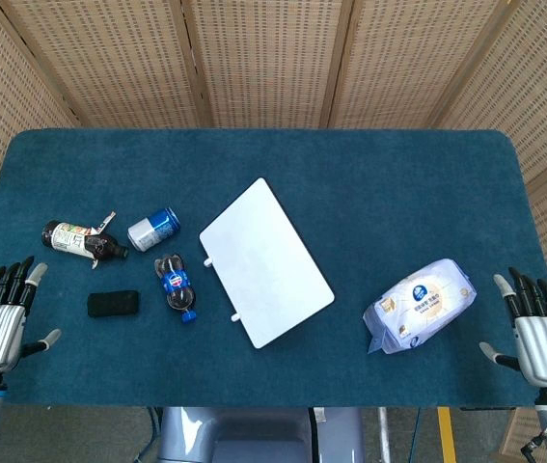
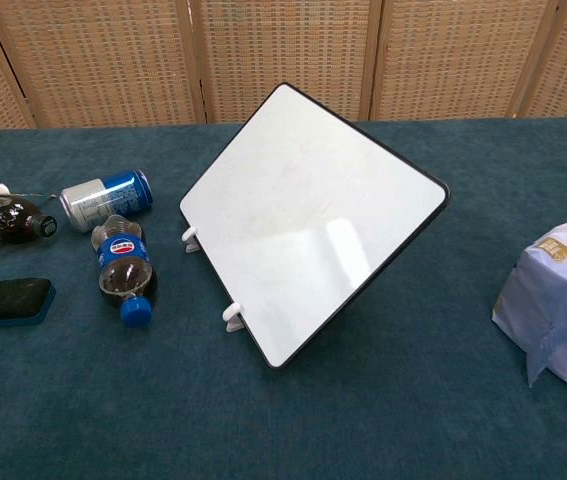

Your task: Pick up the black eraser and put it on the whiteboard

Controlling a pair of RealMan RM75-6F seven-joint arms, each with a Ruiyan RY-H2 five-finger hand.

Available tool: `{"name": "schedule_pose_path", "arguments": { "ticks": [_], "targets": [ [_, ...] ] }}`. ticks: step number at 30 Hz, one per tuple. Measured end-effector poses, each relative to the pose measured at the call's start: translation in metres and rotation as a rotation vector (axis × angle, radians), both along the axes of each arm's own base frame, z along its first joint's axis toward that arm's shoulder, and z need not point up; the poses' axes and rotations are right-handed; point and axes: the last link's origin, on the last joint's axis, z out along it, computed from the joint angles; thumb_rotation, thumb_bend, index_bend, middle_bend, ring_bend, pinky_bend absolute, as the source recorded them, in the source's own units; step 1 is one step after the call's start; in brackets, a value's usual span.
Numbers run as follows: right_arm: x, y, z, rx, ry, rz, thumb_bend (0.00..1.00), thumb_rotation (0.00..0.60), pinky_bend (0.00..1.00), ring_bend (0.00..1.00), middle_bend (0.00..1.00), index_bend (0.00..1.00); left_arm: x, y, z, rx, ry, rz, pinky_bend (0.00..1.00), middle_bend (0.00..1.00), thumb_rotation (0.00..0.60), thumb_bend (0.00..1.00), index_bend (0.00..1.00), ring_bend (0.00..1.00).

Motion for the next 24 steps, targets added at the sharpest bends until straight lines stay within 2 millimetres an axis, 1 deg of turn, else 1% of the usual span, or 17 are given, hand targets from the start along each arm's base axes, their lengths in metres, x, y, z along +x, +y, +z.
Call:
{"name": "schedule_pose_path", "arguments": {
  "ticks": [24],
  "targets": [
    [0.0028, 0.0010, -0.0021, 0.008, 0.000, 0.013, 0.00, 0.600, 0.00, 0.00, 0.00, 0.00, -0.0015, -0.0005, 0.0013, -0.013, 0.003, 0.018, 0.00, 0.00, 0.600, 0.12, 0.00, 0.00]
  ]
}}
